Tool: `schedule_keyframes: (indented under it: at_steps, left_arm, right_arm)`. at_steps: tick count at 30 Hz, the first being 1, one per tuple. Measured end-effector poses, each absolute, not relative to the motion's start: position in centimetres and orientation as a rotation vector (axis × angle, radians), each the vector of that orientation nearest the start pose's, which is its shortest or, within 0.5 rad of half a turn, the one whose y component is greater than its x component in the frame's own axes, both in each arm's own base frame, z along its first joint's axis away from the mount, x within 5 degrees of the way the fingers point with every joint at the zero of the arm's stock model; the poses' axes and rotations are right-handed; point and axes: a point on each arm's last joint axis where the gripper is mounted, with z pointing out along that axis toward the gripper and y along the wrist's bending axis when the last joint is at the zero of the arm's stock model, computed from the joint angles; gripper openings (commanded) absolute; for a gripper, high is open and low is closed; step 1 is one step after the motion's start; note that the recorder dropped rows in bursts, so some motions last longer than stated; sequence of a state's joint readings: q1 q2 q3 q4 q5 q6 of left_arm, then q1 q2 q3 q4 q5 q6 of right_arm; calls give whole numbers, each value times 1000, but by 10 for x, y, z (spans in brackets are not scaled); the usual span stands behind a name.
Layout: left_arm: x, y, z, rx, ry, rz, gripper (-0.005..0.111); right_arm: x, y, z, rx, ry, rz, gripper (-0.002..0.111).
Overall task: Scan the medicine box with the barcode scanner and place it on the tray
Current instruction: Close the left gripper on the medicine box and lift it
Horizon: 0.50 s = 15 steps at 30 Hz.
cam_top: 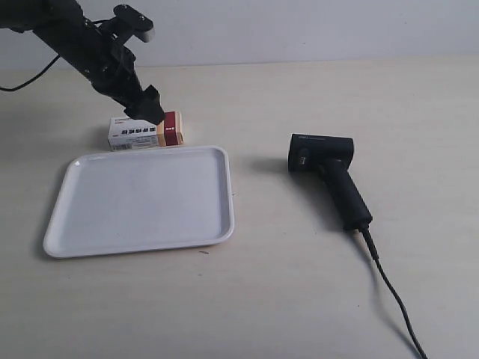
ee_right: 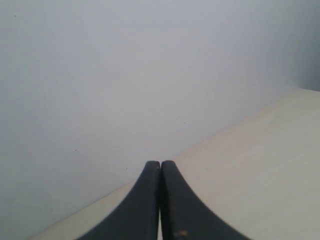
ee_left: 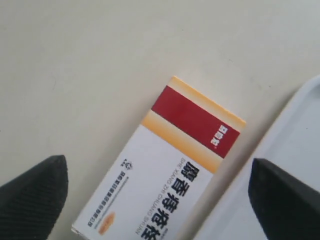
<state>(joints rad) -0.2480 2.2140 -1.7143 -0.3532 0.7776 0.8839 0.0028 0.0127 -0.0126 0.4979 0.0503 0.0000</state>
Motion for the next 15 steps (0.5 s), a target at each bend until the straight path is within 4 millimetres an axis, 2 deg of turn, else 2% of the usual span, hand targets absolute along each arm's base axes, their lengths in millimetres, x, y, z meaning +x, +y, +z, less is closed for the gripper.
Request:
schedule_keyframes:
  at_steps: [6, 15]
  left_arm:
    - [461, -138, 149, 1386, 2309, -195, 93]
    - [471, -141, 122, 1460, 2293, -196, 93]
  right_arm:
    - [57, 2, 213, 359, 1500, 416, 0]
    - [57, 2, 213, 359, 1500, 416, 0]
